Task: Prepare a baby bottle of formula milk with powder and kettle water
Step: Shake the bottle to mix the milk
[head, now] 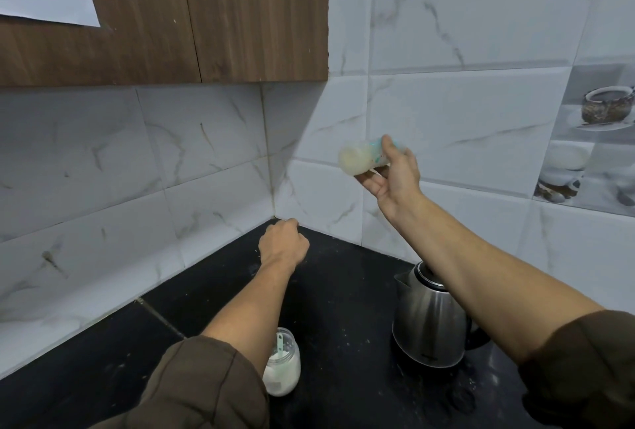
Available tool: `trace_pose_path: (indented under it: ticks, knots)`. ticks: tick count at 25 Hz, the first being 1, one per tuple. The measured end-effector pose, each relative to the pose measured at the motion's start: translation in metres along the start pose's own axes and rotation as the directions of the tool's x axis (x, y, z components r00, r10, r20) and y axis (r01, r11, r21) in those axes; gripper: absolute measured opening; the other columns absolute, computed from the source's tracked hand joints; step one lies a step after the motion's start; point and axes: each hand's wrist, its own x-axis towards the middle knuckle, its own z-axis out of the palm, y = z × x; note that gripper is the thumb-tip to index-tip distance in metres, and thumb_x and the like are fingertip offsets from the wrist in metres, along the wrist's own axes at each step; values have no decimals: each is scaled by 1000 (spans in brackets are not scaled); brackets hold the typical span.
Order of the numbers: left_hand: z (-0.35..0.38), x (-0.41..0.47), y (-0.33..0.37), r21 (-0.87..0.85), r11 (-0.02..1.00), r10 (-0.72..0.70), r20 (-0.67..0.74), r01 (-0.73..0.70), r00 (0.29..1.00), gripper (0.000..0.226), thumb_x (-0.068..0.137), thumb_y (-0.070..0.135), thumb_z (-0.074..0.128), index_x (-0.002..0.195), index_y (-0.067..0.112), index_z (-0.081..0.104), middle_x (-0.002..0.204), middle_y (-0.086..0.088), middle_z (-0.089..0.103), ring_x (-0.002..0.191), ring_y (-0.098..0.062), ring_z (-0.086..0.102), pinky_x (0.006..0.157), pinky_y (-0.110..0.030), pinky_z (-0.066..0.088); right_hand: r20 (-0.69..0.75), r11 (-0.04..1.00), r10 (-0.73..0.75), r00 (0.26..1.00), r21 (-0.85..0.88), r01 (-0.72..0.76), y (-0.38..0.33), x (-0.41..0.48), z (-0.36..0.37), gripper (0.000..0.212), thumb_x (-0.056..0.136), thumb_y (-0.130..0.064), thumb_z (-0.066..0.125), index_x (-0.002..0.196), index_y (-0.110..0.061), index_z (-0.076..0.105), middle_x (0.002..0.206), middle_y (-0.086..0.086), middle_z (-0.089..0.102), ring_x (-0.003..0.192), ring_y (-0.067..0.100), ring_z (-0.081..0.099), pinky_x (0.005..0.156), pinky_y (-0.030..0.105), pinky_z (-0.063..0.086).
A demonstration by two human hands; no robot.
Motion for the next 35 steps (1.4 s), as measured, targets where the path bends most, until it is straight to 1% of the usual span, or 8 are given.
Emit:
trace_pose_path:
  ticks: [5,10,16,21,27,29,32,35]
  knots:
    - [-1,1,2,6,1000,9,-2,-9,1000,37,98,15,48,132,13,64,124,-10,68,113,-29,60,90,-44,53,394,900,134,909,-433,55,7,-21,0,72,89,-35,83,153,-34,49,119,16,75,84,37,79,64,40,64]
    - [-2,1,0,-6,1000,7,-14,-7,1000,38,98,14,48,133,13,63,126,-11,67,116,-30,60,93,-44,54,33,999,-15,999,-35,17,-3,-7,6,66,100,-31,73,156,-21,40,139,17,62,90,33,80,73,44,66]
    - [-3,0,1,-6,1000,15,-11,-15,1000,38,98,14,48,132,13,64,124,-10,67,113,-29,60,90,-44,53,393,924,86,916,-375,74,7,-22,3,71,91,-34,82,153,-34,47,124,17,72,86,37,80,65,40,64]
    - [-5,-2,-4,3,1000,7,-19,-7,1000,39,97,13,47,131,12,64,125,-11,67,114,-30,60,92,-46,54,21,997,-75,997,0,75,-5,-6,-2,67,100,-30,74,157,-25,40,145,17,60,92,33,81,74,44,66]
    - [-2,-2,-1,9,1000,12,-10,-12,1000,39,97,12,47,132,13,64,126,-10,67,115,-29,60,93,-45,54,406,888,-41,913,-404,219,3,-30,-8,83,83,-38,86,155,-44,43,110,8,79,90,31,80,65,37,63]
    - [-1,-2,1,5,1000,27,-9,-27,1000,39,97,12,47,132,12,64,125,-10,68,114,-30,60,93,-45,54,337,912,-148,930,-317,260,2,-29,-4,81,89,-34,83,157,-43,40,107,3,81,92,31,80,67,38,64]
    - [-3,-2,2,3,1000,25,-17,-25,1000,39,97,12,47,132,13,64,125,-10,68,114,-30,61,93,-45,53,30,971,-232,972,-50,233,-8,-20,5,76,98,-27,77,160,-38,34,132,5,68,93,34,80,71,42,66]
    - [-2,0,-1,4,1000,16,-14,-16,1000,38,97,12,47,132,13,64,124,-10,68,113,-29,61,93,-44,54,210,964,-150,966,-184,190,-3,-28,4,78,93,-30,80,158,-39,38,130,9,70,90,33,80,69,40,65]
